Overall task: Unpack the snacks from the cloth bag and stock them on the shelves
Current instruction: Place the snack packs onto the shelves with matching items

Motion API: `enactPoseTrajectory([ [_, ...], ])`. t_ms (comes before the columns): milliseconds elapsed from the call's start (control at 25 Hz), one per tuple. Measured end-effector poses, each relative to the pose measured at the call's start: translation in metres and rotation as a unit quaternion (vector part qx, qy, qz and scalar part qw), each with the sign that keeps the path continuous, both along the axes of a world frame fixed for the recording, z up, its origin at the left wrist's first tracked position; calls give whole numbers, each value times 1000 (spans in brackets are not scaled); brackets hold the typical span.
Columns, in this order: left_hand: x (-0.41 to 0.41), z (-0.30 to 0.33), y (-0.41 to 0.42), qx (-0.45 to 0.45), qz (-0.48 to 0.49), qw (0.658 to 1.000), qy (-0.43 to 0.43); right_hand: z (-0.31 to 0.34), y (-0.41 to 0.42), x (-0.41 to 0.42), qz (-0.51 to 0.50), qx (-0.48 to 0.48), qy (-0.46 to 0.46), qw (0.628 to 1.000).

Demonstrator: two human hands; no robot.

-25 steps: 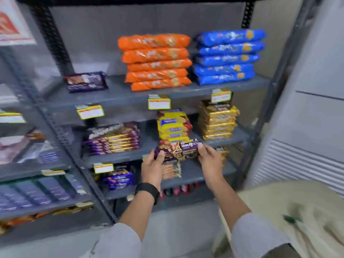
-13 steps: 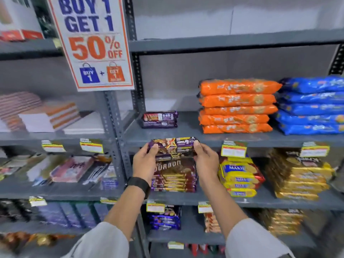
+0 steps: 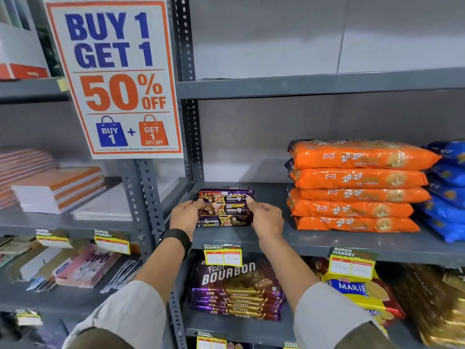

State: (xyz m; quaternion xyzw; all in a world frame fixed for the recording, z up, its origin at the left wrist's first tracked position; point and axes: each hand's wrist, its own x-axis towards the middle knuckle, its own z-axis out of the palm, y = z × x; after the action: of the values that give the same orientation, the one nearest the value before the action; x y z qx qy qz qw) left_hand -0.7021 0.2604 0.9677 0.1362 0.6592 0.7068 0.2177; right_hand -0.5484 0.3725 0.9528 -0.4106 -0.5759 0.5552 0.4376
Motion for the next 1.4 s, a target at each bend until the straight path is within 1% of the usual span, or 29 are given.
enactPoseTrajectory([
  [240,-16,-3,12,-2,-9,1000,-2,3,1,-9,-21,-9,-19,1000],
  [520,-18,-10,16,-22,5,998,51,-1,-3,-18,-47,0,-31,998],
  [720,-19,-9,14,-38,10,998,52,2,-9,-13,-38,8,-32,999],
  [800,-14,-5,6,-39,7,998,47,4,-17,-6,-26,27,-51,998],
  [840,-8,-4,1,-52,17,996,71,5,-21,-2,-21,48,-67,996],
  [880,3,-4,-4,-76,37,989,124,4,-24,3,-21,77,-84,993],
  [920,20,-5,-8,-93,58,974,199,2,-29,13,-28,124,-97,987],
  [960,38,-8,-12,-83,73,954,280,0,-35,23,-38,190,-109,975],
  [1000,63,-11,-11,-51,61,933,351,-4,-39,41,-59,266,-128,954],
  [1040,89,-16,-6,-17,25,913,407,-11,-40,62,-84,335,-152,926],
  [1080,113,-23,0,8,-27,896,444,-18,-39,86,-114,389,-176,897],
  [1160,169,-38,22,44,-138,866,478,-35,-33,151,-190,438,-228,849],
  [1200,209,-49,36,59,-194,850,486,-46,-30,200,-231,429,-263,833],
  [1280,274,-70,59,83,-270,829,483,-62,-33,285,-292,388,-317,815],
  [1320,327,-85,67,87,-322,819,468,-78,-45,346,-337,346,-353,801],
  [1400,413,-113,72,68,-408,800,436,-107,-76,442,-403,262,-394,784],
])
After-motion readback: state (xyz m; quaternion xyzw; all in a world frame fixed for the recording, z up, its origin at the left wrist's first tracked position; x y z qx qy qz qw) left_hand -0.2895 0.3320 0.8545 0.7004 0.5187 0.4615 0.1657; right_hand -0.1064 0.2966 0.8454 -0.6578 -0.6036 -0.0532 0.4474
